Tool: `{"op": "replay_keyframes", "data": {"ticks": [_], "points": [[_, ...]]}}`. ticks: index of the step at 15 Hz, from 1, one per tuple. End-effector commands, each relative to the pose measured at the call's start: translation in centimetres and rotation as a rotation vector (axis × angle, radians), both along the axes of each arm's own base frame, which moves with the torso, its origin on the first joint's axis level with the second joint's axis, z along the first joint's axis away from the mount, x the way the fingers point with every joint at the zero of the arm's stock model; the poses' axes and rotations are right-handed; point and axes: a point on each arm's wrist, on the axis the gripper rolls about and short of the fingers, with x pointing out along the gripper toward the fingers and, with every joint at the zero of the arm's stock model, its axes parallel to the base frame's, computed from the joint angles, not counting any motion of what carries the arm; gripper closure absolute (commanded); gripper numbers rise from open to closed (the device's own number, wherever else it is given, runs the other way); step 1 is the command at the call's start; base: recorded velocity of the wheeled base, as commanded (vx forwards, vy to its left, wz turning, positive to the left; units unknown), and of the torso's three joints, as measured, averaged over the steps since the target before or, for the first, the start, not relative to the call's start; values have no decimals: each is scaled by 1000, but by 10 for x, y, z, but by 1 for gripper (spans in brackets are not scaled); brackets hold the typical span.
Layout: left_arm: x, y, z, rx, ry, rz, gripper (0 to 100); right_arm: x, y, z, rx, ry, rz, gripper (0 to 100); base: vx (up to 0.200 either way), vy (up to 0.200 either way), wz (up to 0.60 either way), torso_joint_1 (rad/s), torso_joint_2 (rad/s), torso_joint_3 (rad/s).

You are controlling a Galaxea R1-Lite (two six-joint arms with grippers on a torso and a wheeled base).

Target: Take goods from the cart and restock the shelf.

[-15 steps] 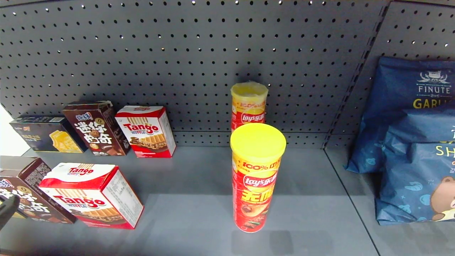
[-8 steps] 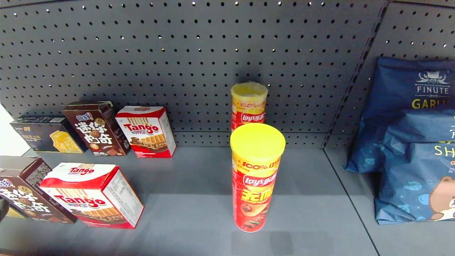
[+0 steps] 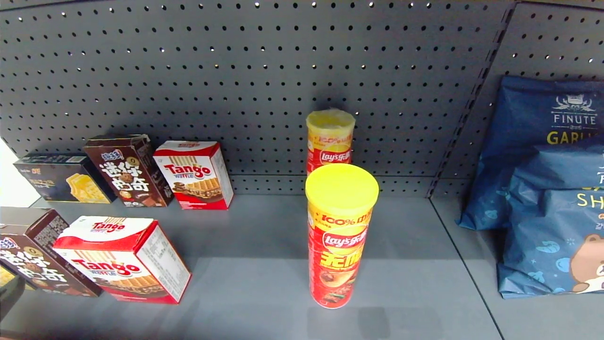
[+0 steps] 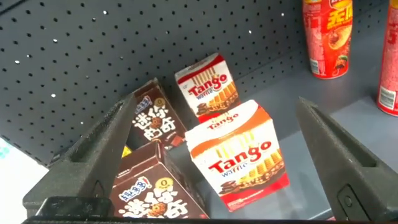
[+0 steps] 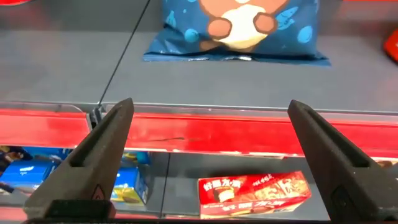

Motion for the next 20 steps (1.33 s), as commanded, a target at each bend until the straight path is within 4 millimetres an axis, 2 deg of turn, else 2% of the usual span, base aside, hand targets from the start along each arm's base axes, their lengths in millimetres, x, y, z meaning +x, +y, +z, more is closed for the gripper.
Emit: {"op": "replay_keyframes", "data": {"ticks": [1, 2, 5, 7, 8, 9, 10, 15, 20], "points": [[4, -2, 0, 8, 15, 1, 0, -1, 0, -1, 0, -11, 2, 0, 0, 0, 0, 0, 0, 0], [7, -4, -2, -9, 41, -6, 0, -1, 0, -1, 0, -11, 2, 0, 0, 0, 0, 0, 0, 0], [4, -3, -29, -11, 199, -25, 0, -1, 0, -1, 0, -11, 2, 0, 0, 0, 0, 0, 0, 0], [-26, 12, -74, -39, 283, 131, 0, -1, 0, -1, 0, -11, 2, 0, 0, 0, 0, 0, 0, 0], [-29, 11, -91, -47, 290, 134, 0, -1, 0, -1, 0, -11, 2, 0, 0, 0, 0, 0, 0, 0], [-32, 6, -135, -71, 289, 24, 0, -1, 0, -1, 0, -11, 2, 0, 0, 0, 0, 0, 0, 0], [-40, 5, -145, -116, 227, 49, 0, -1, 0, -1, 0, -11, 2, 0, 0, 0, 0, 0, 0, 0], [-46, 8, -147, -215, 141, 276, 0, -1, 0, -1, 0, -11, 2, 0, 0, 0, 0, 0, 0, 0], [-47, 7, -147, -223, 153, 239, 0, -1, 0, -1, 0, -11, 2, 0, 0, 0, 0, 0, 0, 0]]}}
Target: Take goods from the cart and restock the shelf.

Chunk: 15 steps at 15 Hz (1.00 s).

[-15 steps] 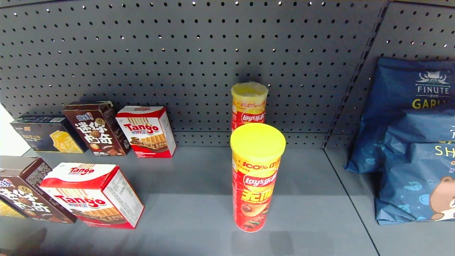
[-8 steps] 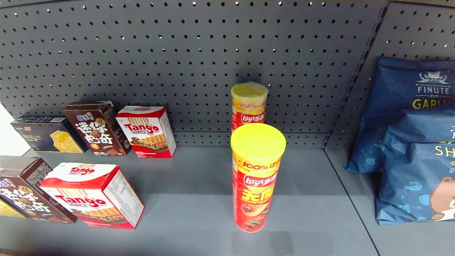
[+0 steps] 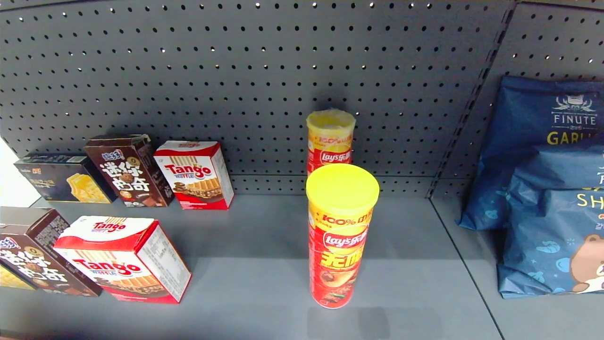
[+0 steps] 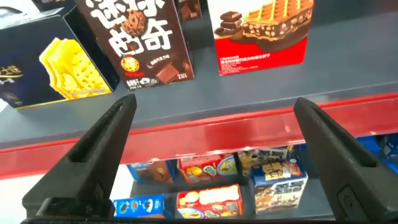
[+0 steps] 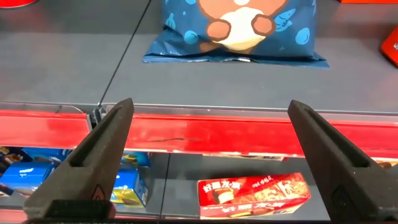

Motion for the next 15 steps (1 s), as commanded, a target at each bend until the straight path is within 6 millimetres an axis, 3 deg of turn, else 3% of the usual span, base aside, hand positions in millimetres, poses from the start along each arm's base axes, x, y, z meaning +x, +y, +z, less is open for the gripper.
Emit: {"op": "replay_keyframes", "data": {"ticks": [1, 2, 4, 6, 8, 15], "points": [[-1, 0, 0, 0, -6, -3, 0, 0, 0, 0, 0, 1, 0, 0, 0, 0, 0, 0, 0, 0], [-1, 0, 0, 0, -6, -7, 0, 0, 0, 0, 0, 1, 0, 0, 0, 0, 0, 0, 0, 0], [-1, -4, -2, -1, 11, -196, 0, 0, 0, 0, 0, 1, 0, 0, 0, 0, 0, 0, 0, 0], [-1, -4, -3, -69, 24, -164, 0, 0, 0, 0, 0, 1, 0, 0, 0, 0, 0, 0, 0, 0], [-1, 1, -7, -123, 69, 50, 0, 0, 0, 0, 0, 1, 0, 0, 0, 0, 0, 0, 0, 0], [0, 0, -7, -165, 62, -1, 0, 0, 0, 0, 0, 1, 0, 0, 0, 0, 0, 0, 0, 0]]}}
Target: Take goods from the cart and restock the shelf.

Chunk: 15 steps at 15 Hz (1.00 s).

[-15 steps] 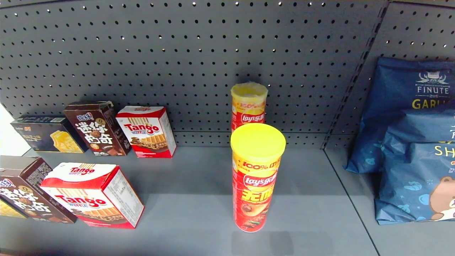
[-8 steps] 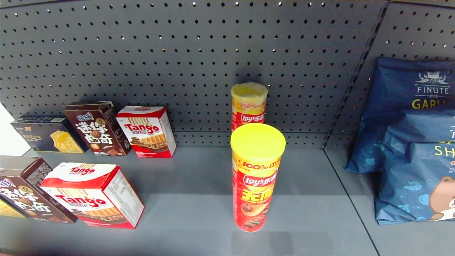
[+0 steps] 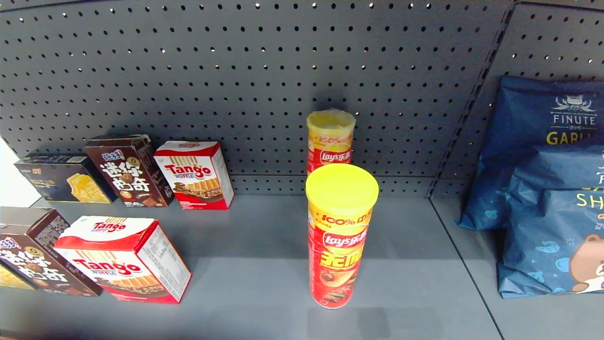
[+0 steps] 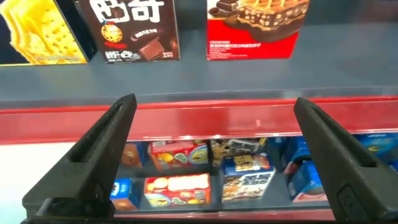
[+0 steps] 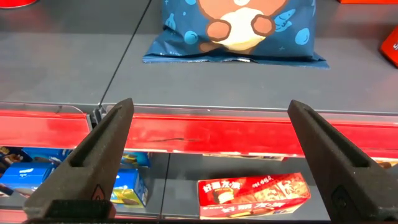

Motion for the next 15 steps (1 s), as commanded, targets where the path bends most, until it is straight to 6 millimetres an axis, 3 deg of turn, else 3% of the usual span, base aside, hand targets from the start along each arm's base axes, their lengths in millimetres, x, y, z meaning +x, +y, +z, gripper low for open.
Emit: {"op": "replay_keyframes", "data": {"ticks": [1, 14, 15], "points": [[0, 0, 0, 2, 2, -2, 0, 0, 0, 0, -1, 1, 1, 0, 0, 0, 0, 0, 0, 0], [0, 0, 0, 5, 2, -2, 0, 0, 0, 0, 10, 2, 4, 0, 0, 0, 0, 0, 0, 0], [0, 0, 0, -2, 3, 1, 0, 0, 0, 0, 8, 1, 2, 0, -200, 0, 0, 2, 2, -2]]}}
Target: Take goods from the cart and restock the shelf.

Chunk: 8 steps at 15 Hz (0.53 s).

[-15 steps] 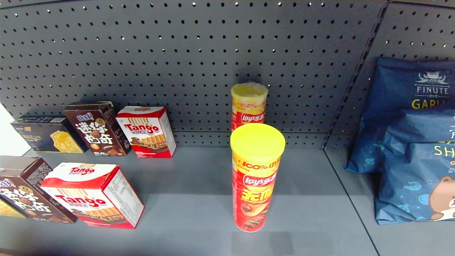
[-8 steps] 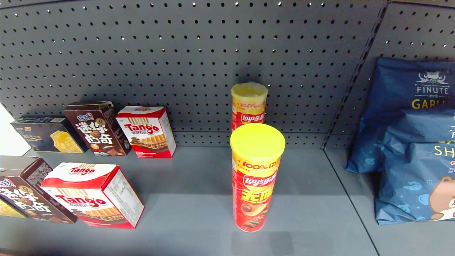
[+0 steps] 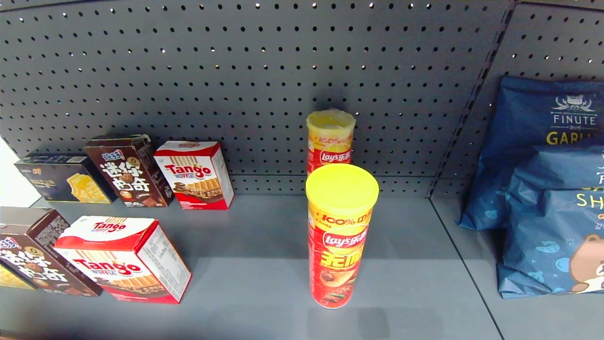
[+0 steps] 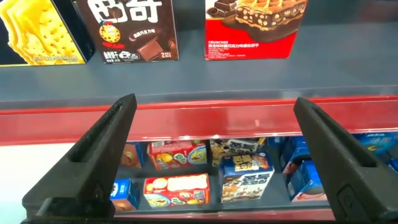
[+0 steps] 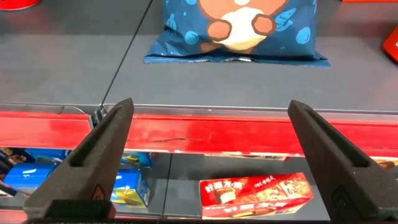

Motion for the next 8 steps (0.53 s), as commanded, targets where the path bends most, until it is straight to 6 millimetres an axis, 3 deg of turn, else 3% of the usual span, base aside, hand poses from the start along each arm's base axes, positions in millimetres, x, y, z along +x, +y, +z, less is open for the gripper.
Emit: {"op": "replay_keyframes", "data": {"ticks": [1, 8], "points": [[0, 0, 0, 0, 2, -1, 0, 0, 0, 0, 0, 1, 1, 0, 0, 0, 0, 0, 0, 0], [0, 0, 0, 2, 2, -1, 0, 0, 0, 0, 0, 1, 1, 0, 0, 0, 0, 0, 0, 0]]}}
